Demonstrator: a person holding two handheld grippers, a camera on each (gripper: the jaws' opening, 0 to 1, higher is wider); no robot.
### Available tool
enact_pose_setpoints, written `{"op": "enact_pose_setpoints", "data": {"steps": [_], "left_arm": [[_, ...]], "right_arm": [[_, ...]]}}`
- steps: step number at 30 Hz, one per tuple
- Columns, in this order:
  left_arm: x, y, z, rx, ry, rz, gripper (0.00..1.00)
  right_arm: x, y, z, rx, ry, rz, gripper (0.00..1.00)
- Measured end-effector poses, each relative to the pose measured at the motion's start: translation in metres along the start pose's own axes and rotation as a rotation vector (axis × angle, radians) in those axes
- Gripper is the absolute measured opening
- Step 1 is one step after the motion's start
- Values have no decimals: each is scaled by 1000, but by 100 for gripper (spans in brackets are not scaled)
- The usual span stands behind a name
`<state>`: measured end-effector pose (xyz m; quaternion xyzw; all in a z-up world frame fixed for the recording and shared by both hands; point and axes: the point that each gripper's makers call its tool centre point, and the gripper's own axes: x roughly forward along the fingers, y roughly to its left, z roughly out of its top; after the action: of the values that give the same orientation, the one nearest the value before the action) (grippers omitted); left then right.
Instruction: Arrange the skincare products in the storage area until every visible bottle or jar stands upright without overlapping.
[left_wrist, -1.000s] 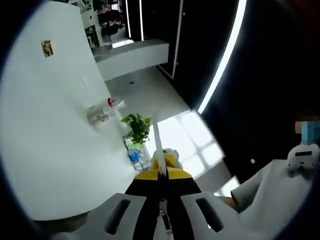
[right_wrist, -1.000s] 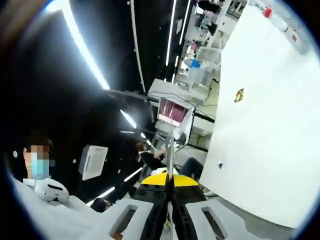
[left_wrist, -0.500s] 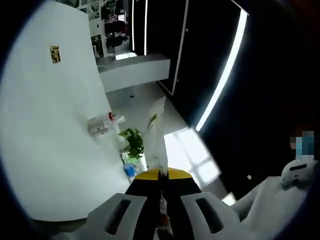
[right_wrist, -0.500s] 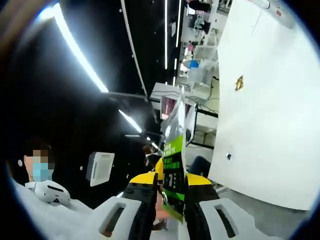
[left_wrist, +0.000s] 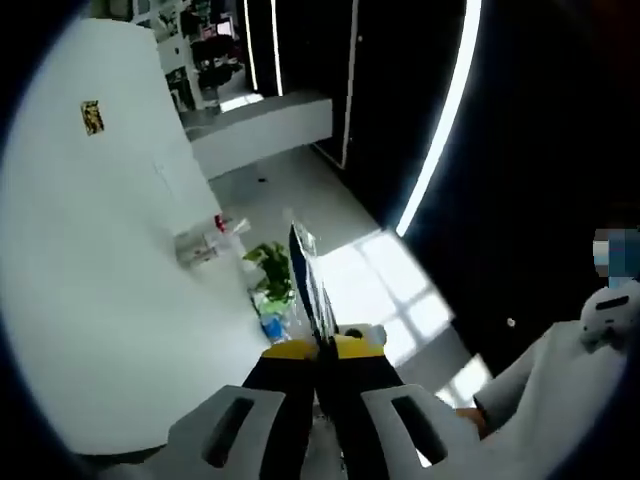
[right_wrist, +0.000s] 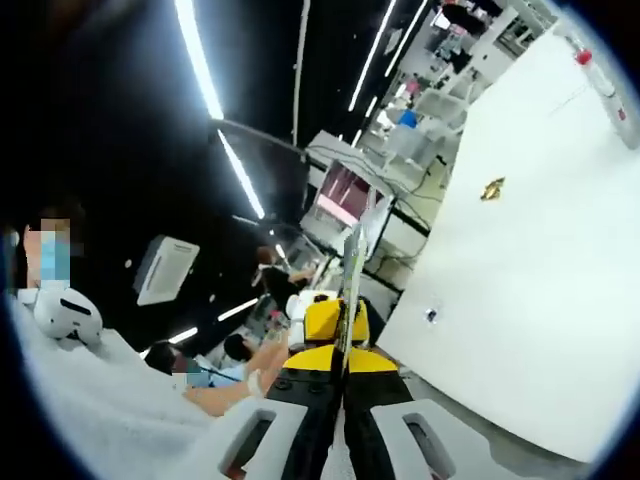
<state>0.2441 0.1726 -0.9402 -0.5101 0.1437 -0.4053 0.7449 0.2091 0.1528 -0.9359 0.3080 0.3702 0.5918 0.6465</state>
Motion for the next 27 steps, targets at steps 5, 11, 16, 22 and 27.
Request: {"op": "enact_pose_setpoints", "data": {"steps": [5,11,16,22,27], "left_arm": [[2,4,-6,-16,35,24,0],[5,-4,-19,-15,97,1,0],[5,-6,-17,1,85,-7,0],[9,-14,-16,-3,72,-15,0],[9,-18,-11,18,34,-6,0]], "right_arm": [[-5,-8,-7,-78,27,-63,0],[-8,-10,11,17,-88,-11,3],[-8,-12,21,63,-145,9,0],[-7,-7,32,94,-194,57,0],[-2,-2,37,81,-174,78,0]]}}
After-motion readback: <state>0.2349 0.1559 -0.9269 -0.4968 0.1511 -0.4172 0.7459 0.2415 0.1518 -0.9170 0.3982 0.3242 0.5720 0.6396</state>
